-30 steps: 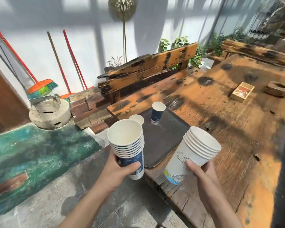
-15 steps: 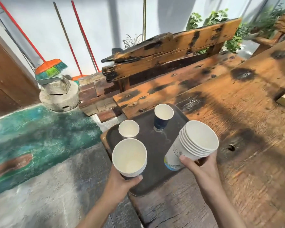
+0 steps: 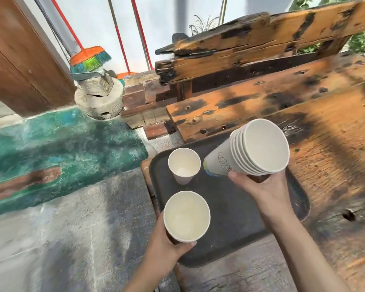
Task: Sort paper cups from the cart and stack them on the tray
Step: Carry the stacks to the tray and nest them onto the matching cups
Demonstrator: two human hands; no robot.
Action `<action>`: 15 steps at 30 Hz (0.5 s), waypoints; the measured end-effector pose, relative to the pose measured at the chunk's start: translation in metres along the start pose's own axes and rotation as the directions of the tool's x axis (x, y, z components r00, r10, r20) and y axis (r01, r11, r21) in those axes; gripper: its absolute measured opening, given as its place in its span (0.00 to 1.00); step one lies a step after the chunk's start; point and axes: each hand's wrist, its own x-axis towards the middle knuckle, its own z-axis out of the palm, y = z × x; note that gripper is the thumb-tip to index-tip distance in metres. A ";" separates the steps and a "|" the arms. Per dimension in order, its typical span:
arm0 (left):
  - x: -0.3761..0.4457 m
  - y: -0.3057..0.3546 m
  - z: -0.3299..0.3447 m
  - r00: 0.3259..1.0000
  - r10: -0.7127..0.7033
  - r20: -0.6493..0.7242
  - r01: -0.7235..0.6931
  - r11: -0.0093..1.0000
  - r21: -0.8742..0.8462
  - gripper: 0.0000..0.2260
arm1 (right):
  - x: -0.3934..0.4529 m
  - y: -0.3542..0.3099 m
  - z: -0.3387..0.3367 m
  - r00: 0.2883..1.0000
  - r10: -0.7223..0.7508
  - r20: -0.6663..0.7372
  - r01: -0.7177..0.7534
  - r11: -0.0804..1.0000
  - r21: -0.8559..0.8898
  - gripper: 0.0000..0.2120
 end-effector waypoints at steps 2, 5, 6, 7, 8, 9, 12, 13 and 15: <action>-0.003 -0.002 -0.003 1.000 -0.012 -0.018 0.012 0.999 -0.030 0.41 | 0.010 -0.008 0.015 0.999 -0.039 0.026 0.039 0.999 0.001 0.44; -0.007 -0.003 -0.007 0.999 -0.016 -0.029 0.014 0.998 -0.059 0.39 | 0.021 -0.011 0.043 0.992 -0.032 0.120 0.028 0.999 0.034 0.44; -0.008 -0.003 -0.008 0.999 -0.014 -0.029 0.012 0.998 -0.069 0.39 | 0.023 -0.009 0.053 0.988 -0.014 0.151 0.011 1.000 0.022 0.44; -0.008 -0.002 -0.007 0.999 -0.006 -0.034 0.004 0.998 -0.068 0.37 | 0.024 -0.005 0.061 0.985 0.002 0.171 -0.002 1.000 -0.002 0.43; -0.008 -0.003 -0.007 0.999 0.003 -0.041 -0.006 0.998 -0.063 0.36 | 0.025 0.001 0.069 0.982 0.021 0.186 -0.015 0.999 -0.033 0.43; -0.007 -0.003 -0.006 0.999 0.012 -0.049 -0.014 0.999 -0.049 0.35 | 0.025 0.007 0.076 0.979 0.043 0.197 -0.029 0.997 -0.069 0.42; -0.005 -0.008 -0.004 1.000 -0.007 -0.001 0.007 0.999 -0.037 0.35 | 0.024 0.028 0.086 0.969 0.099 0.228 -0.066 0.987 -0.147 0.41; -0.004 -0.007 -0.003 1.000 -0.023 0.021 0.024 1.000 -0.018 0.35 | 0.024 0.033 0.088 0.963 0.119 0.244 -0.083 0.985 -0.153 0.40; -0.003 -0.006 -0.003 0.999 -0.010 0.038 0.011 1.000 -0.028 0.37 | 0.026 0.045 0.087 0.942 0.161 0.293 -0.123 0.982 -0.144 0.40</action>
